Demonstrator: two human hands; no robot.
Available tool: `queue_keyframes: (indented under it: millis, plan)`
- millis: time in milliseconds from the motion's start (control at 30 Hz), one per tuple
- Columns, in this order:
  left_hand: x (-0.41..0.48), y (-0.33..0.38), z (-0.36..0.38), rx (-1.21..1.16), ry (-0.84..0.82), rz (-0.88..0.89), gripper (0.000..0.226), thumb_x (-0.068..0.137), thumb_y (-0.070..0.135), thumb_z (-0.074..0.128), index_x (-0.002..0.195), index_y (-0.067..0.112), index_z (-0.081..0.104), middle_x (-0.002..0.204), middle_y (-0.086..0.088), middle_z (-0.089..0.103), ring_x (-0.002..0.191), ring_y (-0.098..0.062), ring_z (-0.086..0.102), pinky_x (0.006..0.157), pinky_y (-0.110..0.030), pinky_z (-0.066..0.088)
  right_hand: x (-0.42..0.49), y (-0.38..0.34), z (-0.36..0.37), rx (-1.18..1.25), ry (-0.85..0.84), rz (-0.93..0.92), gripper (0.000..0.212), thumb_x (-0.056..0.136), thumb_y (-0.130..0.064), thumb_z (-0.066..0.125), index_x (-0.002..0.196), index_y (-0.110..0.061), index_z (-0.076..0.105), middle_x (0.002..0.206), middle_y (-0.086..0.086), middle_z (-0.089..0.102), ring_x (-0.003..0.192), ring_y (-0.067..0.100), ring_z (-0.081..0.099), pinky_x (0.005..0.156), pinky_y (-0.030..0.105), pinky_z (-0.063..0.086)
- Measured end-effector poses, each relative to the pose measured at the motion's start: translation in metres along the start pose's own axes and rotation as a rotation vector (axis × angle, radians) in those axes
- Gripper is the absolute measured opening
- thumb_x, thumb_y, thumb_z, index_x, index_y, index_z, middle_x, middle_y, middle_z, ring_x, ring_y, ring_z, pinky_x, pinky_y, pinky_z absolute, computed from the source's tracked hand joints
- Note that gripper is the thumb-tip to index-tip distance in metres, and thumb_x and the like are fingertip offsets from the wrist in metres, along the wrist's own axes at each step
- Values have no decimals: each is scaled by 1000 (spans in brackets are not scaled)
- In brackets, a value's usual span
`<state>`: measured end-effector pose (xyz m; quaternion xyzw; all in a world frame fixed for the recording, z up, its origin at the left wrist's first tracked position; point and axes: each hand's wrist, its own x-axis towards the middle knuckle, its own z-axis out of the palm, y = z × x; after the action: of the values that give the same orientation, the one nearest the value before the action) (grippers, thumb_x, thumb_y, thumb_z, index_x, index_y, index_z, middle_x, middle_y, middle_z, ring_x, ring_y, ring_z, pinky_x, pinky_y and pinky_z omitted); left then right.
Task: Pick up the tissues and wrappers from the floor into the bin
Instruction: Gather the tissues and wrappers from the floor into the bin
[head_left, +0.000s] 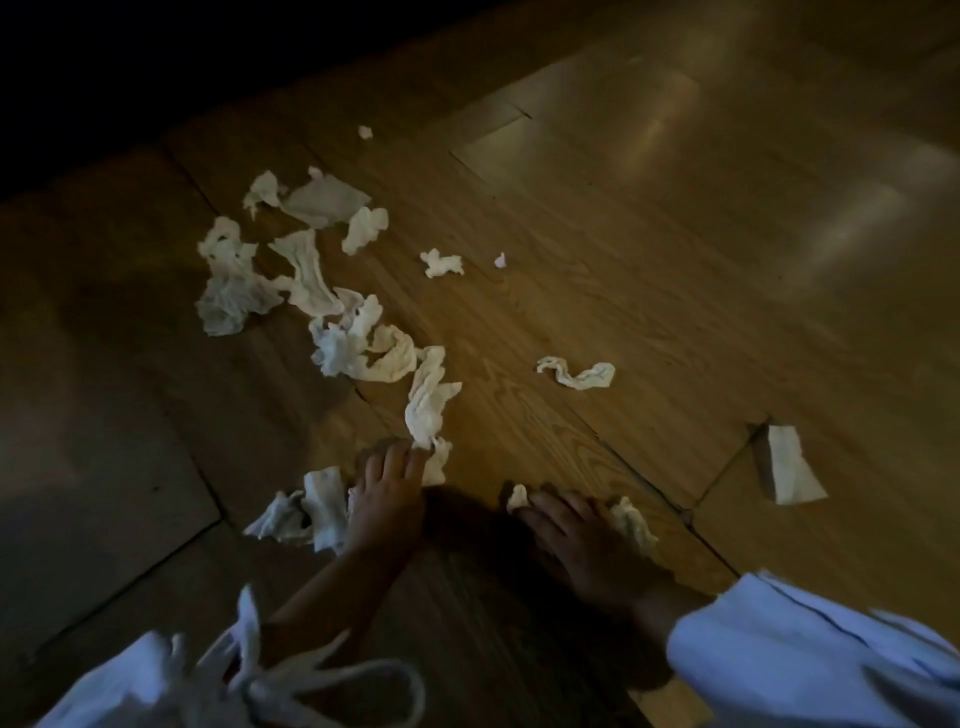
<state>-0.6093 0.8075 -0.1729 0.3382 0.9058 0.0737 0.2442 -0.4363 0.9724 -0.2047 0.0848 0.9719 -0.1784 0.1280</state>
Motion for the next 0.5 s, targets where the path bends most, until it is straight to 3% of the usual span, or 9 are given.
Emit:
queue_keyframes:
  millis: [67,133,233,300,367,433,467,500]
  plan:
    - [0,5,0,-49,-34,50,58,91,26,52,143,24,25,151,-3,22,139,-24,22,112,-43,28,1,5,1,183,98,-76,35,93,-36,35,126,-28,41,128,1,55,112,19,57,90,33,52]
    - [1,18,-5,-247,-61,42,52,92,22,50,140,21,30,149,-2,27,138,-22,25,112,-40,29,-1,8,-10,366,241,-57,33,90,-28,39,123,-32,41,125,0,55,116,11,50,98,27,44]
    - [3,39,-5,-564,2,37,42,92,20,44,133,26,35,140,1,38,128,-19,41,105,-41,41,-11,14,-22,484,522,184,44,88,-19,41,129,-35,39,123,-8,48,110,2,44,90,15,38]
    - [3,44,3,-596,66,81,40,93,21,44,132,27,38,133,3,42,117,-13,48,99,-36,46,-24,24,-18,377,610,284,40,86,-23,39,124,-27,46,118,-4,49,106,11,47,85,17,37]
    - [2,43,11,-490,125,153,28,92,24,46,120,23,50,122,4,47,109,-11,49,93,-31,47,-37,29,-12,340,496,335,44,85,-40,31,117,-20,55,123,0,48,111,25,50,89,34,44]
    - [-1,37,14,-360,166,204,26,88,35,46,102,18,59,107,2,52,100,-15,52,84,-32,49,-48,33,-4,328,235,320,66,81,-63,28,131,-25,47,143,-6,34,133,23,31,109,43,28]
    - [-2,31,16,-301,180,213,33,84,42,42,94,17,62,101,0,55,95,-16,52,79,-34,50,-51,32,-2,218,117,261,72,79,-72,28,138,-31,37,148,-11,23,138,19,17,113,45,17]
    - [-3,25,17,-261,207,216,38,81,46,39,89,18,63,96,0,57,92,-16,52,76,-36,50,-54,31,5,57,74,172,72,79,-75,28,139,-35,33,149,-12,20,138,17,14,112,48,15]
